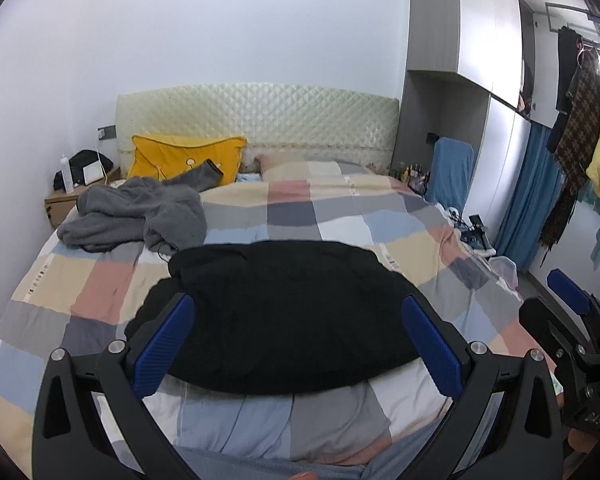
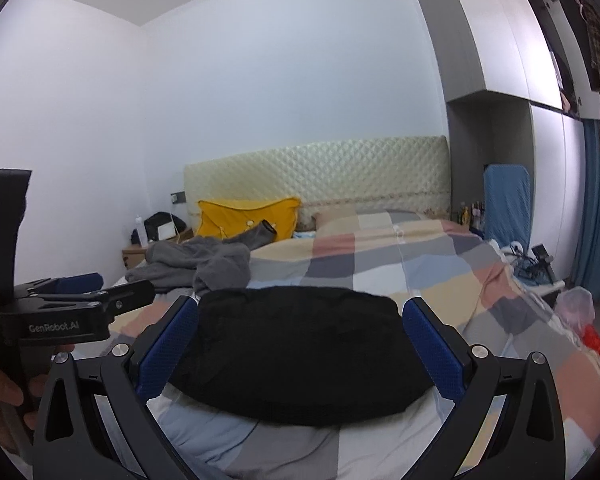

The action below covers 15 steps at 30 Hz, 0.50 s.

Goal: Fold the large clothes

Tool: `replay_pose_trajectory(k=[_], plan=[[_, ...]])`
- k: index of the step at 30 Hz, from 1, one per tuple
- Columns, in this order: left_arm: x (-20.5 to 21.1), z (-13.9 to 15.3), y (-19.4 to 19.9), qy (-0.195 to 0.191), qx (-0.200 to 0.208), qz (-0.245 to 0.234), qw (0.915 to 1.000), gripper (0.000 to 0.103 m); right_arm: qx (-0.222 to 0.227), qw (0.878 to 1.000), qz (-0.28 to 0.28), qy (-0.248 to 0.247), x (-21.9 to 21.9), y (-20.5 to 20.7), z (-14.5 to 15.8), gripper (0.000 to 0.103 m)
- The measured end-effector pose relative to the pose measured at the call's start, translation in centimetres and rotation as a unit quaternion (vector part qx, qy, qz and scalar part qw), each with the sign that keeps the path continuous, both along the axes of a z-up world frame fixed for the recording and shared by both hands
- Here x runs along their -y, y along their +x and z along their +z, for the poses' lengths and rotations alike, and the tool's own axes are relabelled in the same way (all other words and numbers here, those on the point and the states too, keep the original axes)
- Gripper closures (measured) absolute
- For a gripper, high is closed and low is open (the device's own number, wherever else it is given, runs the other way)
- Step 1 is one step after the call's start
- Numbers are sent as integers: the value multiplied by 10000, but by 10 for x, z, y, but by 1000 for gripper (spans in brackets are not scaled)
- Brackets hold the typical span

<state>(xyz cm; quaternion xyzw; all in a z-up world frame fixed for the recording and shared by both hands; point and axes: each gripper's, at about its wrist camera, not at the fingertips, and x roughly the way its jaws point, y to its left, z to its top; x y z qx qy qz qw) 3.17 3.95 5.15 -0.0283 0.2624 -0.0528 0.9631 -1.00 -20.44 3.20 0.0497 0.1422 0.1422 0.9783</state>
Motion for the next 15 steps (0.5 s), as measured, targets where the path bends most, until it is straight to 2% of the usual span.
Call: replay_pose_trajectory(k=[15], plan=[[-10, -54, 1, -73, -668, 212, 9975, 0, -622, 9980, -23, -102, 1, 5, -49, 0]])
